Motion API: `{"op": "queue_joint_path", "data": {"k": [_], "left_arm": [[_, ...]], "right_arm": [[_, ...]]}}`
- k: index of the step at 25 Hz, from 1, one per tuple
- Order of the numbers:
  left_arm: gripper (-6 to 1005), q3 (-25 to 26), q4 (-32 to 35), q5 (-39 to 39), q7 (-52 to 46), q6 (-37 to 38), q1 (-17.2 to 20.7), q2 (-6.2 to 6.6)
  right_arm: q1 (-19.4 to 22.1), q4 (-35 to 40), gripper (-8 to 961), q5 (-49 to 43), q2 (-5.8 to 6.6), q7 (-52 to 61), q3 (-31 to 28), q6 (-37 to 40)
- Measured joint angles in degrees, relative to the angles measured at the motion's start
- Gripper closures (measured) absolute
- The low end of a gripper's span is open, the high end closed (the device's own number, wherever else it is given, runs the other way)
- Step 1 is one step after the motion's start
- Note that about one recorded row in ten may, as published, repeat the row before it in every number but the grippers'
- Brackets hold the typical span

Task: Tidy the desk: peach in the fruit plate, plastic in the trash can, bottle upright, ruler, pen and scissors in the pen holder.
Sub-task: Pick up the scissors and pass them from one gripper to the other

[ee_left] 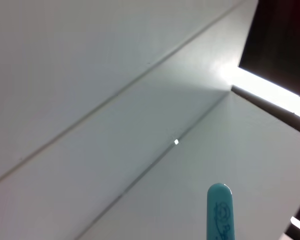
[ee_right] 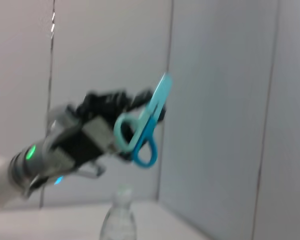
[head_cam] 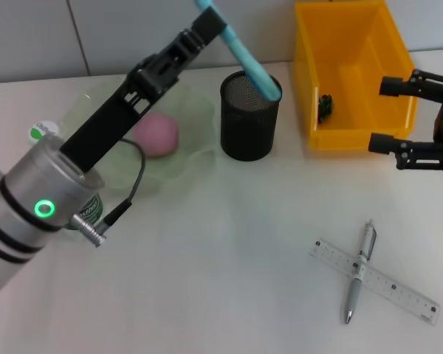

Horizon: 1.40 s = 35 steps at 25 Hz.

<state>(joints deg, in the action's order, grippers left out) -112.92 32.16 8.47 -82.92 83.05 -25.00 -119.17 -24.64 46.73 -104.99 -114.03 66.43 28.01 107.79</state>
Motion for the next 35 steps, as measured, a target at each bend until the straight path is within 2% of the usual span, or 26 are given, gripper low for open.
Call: {"op": "queue_joint_path", "data": {"k": [7, 8, 13, 18, 28, 35], "left_arm": [[724, -8.0, 0.5, -11.5, 4.7, 0.3, 2.3, -0.01], [724, -8.4, 0.5, -12.0, 4.9, 0.4, 2.3, 0.00], [721, -12.4, 1.2, -17.7, 6.4, 0.2, 1.9, 0.00], [718, -18.1, 1.8, -27.5, 9.2, -0.2, 1.5, -0.01], [713, -22.2, 3.3, -37.1, 9.4, -1.6, 0.9, -0.01], [709, -23.6, 4.1, -39.5, 9.4, -2.9, 0.7, -0.01]], "right_arm": [[1.0, -9.6, 114, 4.7, -1.02, -11.5, -2.7, 0.2], [1.4, -12.2, 114, 6.7, -1.68, -16.2, -2.8, 0.0], [1.5, -17.6, 114, 9.6, -2.82, -25.7, -2.9, -0.1], [0.4, -24.0, 114, 11.2, -3.05, -34.2, -3.2, 0.4], [-3.0, -30.6, 114, 13.9, -4.30, -41.8, -2.7, 0.1], [-5.2, -34.7, 114, 13.9, -4.77, -47.2, -2.6, 0.4]]}}
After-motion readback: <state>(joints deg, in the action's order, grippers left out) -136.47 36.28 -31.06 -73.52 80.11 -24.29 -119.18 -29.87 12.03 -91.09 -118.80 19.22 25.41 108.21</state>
